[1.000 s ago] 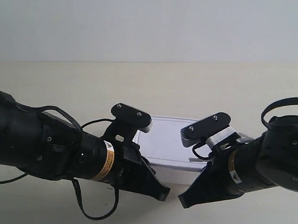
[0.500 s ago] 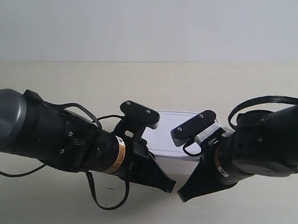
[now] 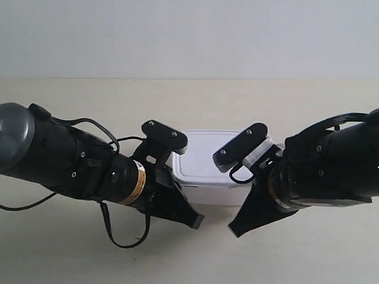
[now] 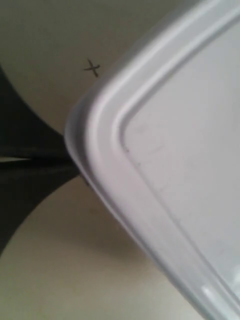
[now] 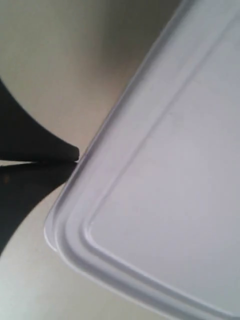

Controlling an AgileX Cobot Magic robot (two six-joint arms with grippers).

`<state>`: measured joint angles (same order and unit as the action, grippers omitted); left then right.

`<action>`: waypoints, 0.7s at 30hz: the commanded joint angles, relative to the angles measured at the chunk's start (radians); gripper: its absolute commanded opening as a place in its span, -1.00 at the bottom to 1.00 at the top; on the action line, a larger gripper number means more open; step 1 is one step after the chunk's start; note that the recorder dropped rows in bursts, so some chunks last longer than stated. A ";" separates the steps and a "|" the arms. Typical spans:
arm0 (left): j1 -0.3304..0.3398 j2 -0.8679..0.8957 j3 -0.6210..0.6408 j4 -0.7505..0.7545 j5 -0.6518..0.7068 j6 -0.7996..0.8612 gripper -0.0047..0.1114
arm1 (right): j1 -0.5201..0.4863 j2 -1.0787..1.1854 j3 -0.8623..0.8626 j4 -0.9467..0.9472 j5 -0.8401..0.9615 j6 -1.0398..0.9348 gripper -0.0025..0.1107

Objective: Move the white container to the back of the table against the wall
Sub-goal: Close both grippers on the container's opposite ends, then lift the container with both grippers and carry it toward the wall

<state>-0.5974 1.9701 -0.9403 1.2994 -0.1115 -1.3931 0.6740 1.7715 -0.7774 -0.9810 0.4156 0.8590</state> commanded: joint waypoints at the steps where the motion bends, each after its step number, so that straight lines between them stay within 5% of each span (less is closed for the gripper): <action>1: 0.005 -0.004 -0.027 0.006 -0.007 0.012 -0.92 | 0.001 -0.002 -0.028 -0.012 0.001 0.006 -0.96; 21: 0.009 0.025 -0.109 0.029 0.010 0.031 -0.92 | 0.001 0.103 -0.091 -0.160 0.060 0.136 -0.96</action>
<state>-0.5926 1.9806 -1.0324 1.3230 -0.1066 -1.3605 0.6740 1.8659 -0.8499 -1.1232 0.4651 0.9865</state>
